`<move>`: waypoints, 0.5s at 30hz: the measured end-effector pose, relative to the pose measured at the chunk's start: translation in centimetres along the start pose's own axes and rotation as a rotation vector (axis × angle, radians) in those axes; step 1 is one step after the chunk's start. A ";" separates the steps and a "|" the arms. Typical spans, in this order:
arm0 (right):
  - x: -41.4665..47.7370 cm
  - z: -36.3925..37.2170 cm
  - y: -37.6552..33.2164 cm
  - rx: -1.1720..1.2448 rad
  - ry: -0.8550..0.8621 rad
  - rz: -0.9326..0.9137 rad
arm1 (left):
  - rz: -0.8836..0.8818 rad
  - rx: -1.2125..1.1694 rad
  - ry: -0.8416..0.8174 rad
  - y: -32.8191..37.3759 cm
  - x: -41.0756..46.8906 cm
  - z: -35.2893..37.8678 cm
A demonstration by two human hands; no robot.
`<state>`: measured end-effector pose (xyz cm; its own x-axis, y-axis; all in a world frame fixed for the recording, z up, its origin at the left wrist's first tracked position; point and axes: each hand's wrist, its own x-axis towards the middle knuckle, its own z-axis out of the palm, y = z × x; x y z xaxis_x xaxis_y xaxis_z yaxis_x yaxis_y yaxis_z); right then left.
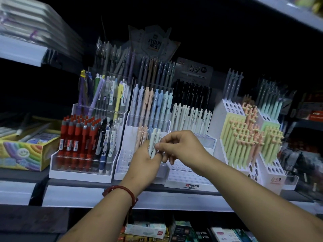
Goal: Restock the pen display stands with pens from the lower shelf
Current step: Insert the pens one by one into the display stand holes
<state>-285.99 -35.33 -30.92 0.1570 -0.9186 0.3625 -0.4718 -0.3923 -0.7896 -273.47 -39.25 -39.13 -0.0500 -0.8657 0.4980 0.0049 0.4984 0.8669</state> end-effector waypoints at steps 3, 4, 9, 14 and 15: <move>-0.2 0.2 0.1 0.037 0.056 0.020 | 0.005 0.041 0.015 -0.1 -0.1 0.2; -0.3 0.2 0.1 0.052 0.076 0.030 | -0.003 0.050 0.018 -0.1 0.0 0.3; -0.2 -0.4 -0.5 0.125 0.131 0.068 | 0.034 0.138 0.033 -0.4 -0.1 0.5; -0.5 -0.2 -0.9 0.147 0.160 0.015 | 0.037 0.154 0.039 -0.3 -0.1 0.6; -0.6 -0.1 -0.9 0.156 0.177 0.002 | 0.053 0.171 0.039 -0.3 -0.1 0.6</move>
<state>-285.80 -34.47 -30.37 -0.0044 -0.9022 0.4313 -0.3297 -0.4059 -0.8524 -274.04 -39.29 -39.44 -0.0153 -0.8375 0.5462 -0.1637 0.5410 0.8249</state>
